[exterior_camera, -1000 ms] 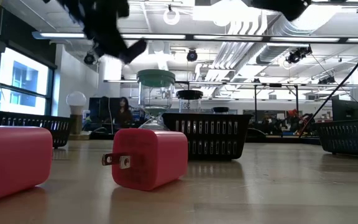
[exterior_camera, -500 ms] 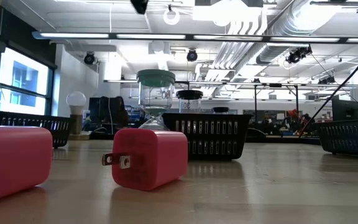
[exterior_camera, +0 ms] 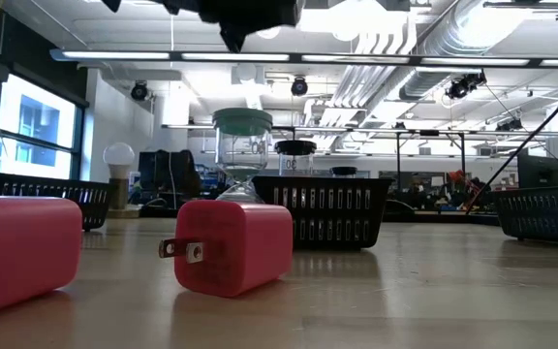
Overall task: Pick & Place Office items
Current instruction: Put the top blue digital clock into the right black bin
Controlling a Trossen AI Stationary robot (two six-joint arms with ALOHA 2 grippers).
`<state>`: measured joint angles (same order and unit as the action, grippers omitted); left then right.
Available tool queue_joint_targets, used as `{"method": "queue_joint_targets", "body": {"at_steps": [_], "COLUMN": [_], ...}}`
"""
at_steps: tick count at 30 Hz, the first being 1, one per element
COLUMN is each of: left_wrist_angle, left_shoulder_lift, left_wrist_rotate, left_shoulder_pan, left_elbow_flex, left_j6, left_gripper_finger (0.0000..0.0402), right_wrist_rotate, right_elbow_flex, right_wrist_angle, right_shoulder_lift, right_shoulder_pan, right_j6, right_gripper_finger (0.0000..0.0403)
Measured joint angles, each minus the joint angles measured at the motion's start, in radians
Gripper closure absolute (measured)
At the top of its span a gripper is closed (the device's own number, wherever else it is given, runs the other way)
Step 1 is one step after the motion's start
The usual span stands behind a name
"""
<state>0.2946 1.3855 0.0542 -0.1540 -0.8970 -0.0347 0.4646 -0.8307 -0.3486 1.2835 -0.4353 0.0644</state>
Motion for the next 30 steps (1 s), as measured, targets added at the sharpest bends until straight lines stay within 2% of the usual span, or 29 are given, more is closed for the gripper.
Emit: {"method": "queue_joint_targets", "body": {"at_steps": [6,12,16,20,25,30], "left_wrist_angle": [-0.253,-0.388,-0.399,-0.401,-0.389,-0.390], "left_shoulder_lift": [-0.001,0.009,0.041,0.087,0.124,0.147], "left_wrist_rotate": [-0.001,-0.001,0.001,0.012,0.013,0.014], "left_shoulder_pan": [0.015,0.003,-0.009,-0.015,-0.015,-0.015], "left_elbow_flex": [-0.057,-0.115,-0.125,-0.145,-0.171,-0.188], "left_j6": [-0.061,-0.064,-0.046,-0.040,-0.033,-0.017], "left_gripper_finger": [0.0261,0.0261,0.0261,0.0261,0.0261,0.0261], "right_wrist_rotate": [-0.003,-0.052,-0.132,-0.160,-0.255,-0.230], "right_elbow_flex": [0.000,0.000,0.000,0.000,0.001,0.002], "right_wrist_angle": [0.088,0.139,0.170,0.191,0.193,0.119], "right_shoulder_lift": [0.000,0.000,0.000,0.004,0.070,0.148], "right_shoulder_pan": [0.005,0.052,0.093,0.122,0.143,0.154], "right_j6": [0.103,0.178,0.203,0.222,0.196,0.121], "right_gripper_finger": [0.0023,0.0023,0.0023,0.0023,0.0023,0.0023]}}
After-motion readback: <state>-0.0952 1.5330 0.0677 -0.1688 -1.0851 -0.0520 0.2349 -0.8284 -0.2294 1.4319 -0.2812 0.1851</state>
